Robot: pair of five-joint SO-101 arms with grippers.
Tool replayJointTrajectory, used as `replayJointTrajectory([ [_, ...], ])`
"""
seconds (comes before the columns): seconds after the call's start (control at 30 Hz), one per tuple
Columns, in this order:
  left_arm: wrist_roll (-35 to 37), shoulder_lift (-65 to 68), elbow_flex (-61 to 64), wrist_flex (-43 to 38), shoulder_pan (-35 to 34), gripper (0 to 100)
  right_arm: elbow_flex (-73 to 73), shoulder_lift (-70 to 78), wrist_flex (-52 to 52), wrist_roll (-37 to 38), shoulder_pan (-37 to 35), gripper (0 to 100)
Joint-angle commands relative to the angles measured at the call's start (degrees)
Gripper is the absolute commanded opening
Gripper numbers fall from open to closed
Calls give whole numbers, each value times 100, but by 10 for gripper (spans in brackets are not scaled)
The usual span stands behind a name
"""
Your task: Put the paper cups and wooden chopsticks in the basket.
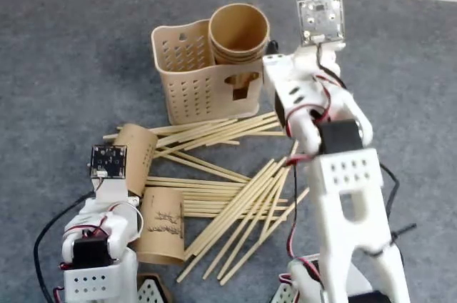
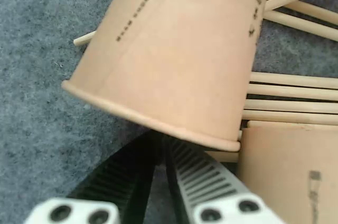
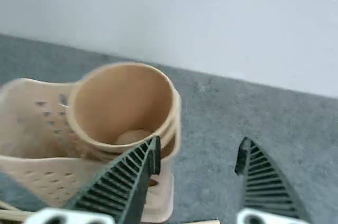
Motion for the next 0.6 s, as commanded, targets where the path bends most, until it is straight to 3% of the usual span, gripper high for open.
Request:
replayJointTrajectory([
  [0.0,-26,-31,110,26,92,7,-31,-822,251,-53,-251,224],
  [0.57,-26,-31,110,26,92,7,1332,-2466,268,-35,-637,216],
])
